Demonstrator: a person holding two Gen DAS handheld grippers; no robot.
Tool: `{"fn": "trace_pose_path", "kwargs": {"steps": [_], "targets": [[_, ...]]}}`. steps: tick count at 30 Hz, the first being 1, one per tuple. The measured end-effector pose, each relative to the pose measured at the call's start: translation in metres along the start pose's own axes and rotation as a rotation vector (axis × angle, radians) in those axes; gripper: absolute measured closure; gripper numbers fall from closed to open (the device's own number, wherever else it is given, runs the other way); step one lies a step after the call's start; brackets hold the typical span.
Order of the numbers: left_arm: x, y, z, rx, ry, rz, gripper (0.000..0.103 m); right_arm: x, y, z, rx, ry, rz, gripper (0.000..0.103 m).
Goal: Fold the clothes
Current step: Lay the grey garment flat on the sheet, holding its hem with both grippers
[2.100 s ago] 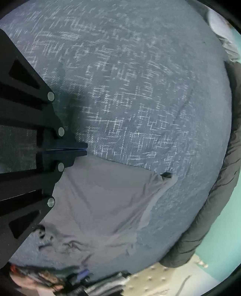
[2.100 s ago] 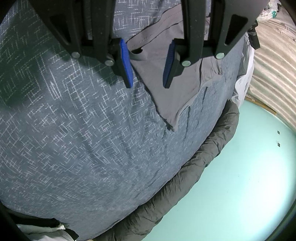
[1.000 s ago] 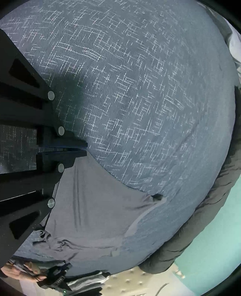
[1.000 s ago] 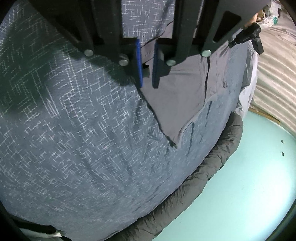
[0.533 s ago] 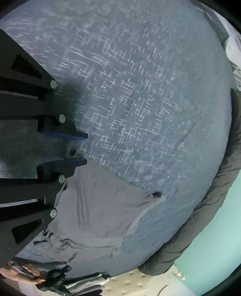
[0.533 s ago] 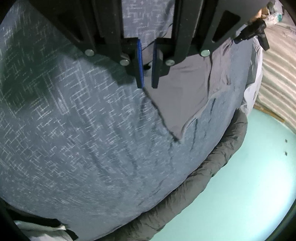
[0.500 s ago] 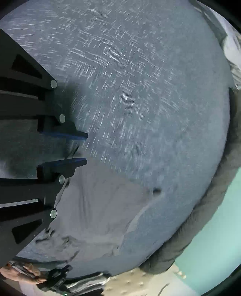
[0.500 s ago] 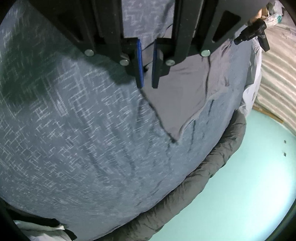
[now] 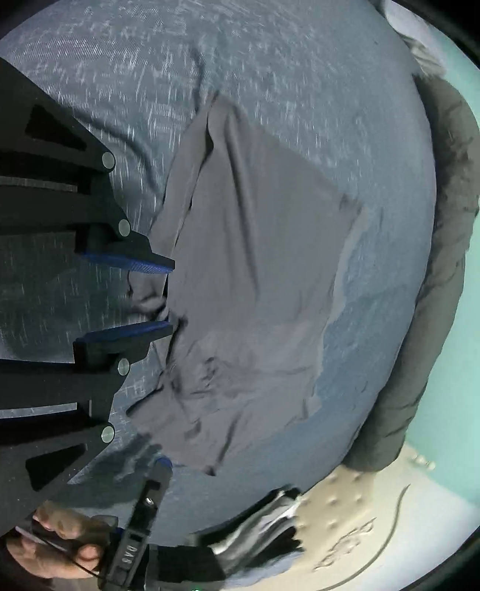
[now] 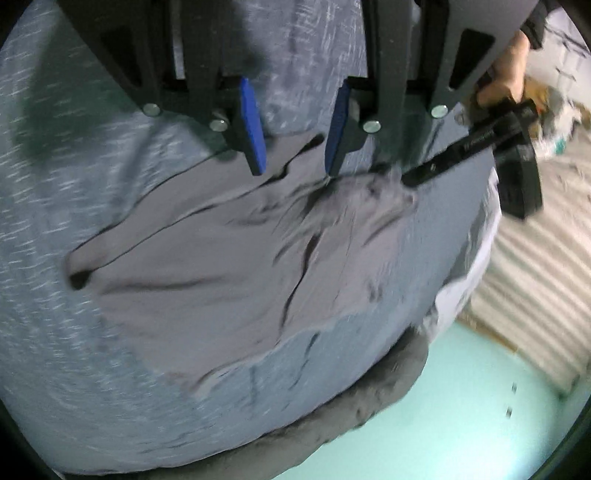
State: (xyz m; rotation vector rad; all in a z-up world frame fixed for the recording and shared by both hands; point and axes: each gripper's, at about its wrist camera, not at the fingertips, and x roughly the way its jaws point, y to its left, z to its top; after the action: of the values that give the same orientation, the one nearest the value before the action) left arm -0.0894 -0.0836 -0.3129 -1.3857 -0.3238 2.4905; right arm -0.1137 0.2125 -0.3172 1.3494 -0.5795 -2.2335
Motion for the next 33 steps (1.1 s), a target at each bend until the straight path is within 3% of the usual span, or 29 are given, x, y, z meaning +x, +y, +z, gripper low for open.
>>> {"fn": "trace_pose_path", "kwargs": {"steps": [10,13,14,16,26,33], "targets": [[0.029,-0.015,-0.006,0.056,0.041,-0.035,0.074,0.039,0.031,-0.014,-0.109,0.094,-0.064,0.071],[0.034,-0.016,-0.003,0.08,0.038,-0.024,0.074,0.044,0.032,-0.015,-0.141,0.099,-0.097,0.094],[0.034,-0.017,-0.003,0.083,0.038,-0.025,0.076,0.045,0.032,-0.015,-0.144,0.101,-0.105,0.098],[0.035,-0.017,-0.003,0.095,0.045,-0.022,0.097,0.045,0.027,-0.015,-0.132,0.1,-0.097,0.102],[0.017,-0.015,-0.018,0.068,0.052,-0.07,0.1,0.0,0.008,-0.005,-0.11,0.039,-0.066,0.102],[0.025,-0.015,-0.032,0.021,0.1,-0.082,0.1,0.005,0.011,-0.013,-0.148,0.11,-0.047,0.102]]}}
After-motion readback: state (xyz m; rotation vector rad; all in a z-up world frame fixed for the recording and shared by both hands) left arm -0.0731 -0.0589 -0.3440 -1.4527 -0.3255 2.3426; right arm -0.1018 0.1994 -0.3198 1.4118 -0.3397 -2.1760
